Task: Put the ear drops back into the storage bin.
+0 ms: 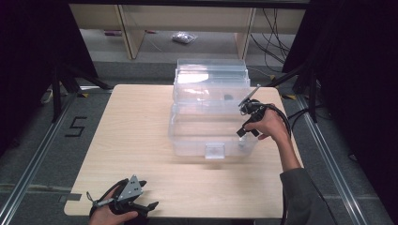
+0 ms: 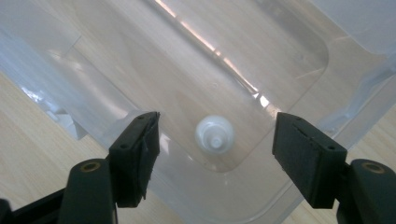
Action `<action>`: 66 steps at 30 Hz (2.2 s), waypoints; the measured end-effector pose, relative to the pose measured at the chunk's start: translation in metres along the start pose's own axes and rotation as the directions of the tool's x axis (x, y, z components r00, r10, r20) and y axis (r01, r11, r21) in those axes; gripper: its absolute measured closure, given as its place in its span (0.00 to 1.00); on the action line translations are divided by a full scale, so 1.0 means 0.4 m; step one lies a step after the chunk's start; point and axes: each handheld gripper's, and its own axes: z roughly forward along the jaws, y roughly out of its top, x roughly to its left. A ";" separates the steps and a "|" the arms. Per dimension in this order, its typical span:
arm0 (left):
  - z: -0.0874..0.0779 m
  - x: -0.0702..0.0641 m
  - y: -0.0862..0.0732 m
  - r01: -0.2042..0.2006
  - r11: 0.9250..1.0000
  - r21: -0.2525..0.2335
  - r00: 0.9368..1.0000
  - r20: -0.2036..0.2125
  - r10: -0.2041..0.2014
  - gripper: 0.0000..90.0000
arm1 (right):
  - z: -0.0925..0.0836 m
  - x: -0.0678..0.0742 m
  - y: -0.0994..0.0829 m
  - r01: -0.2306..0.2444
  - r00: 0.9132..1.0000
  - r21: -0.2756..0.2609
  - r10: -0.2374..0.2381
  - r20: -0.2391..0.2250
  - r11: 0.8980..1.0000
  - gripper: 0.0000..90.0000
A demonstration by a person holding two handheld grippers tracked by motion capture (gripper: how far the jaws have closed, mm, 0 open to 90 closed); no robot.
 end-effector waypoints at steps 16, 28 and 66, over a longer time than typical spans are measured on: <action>-0.001 0.002 0.000 -0.004 1.000 -0.001 1.000 -0.008 0.004 0.20 | -0.046 0.019 -0.020 0.009 1.000 -0.068 -0.009 0.003 0.998 0.33; -0.001 0.002 0.000 -0.004 1.000 -0.001 1.000 -0.009 0.004 0.20 | -0.084 0.032 -0.062 0.009 1.000 -0.141 -0.009 0.000 0.990 0.32; 0.001 0.004 0.000 -0.012 1.000 0.012 1.000 -0.015 0.012 0.20 | -0.072 0.103 -0.141 0.012 0.999 -0.263 -0.021 -0.032 0.965 0.27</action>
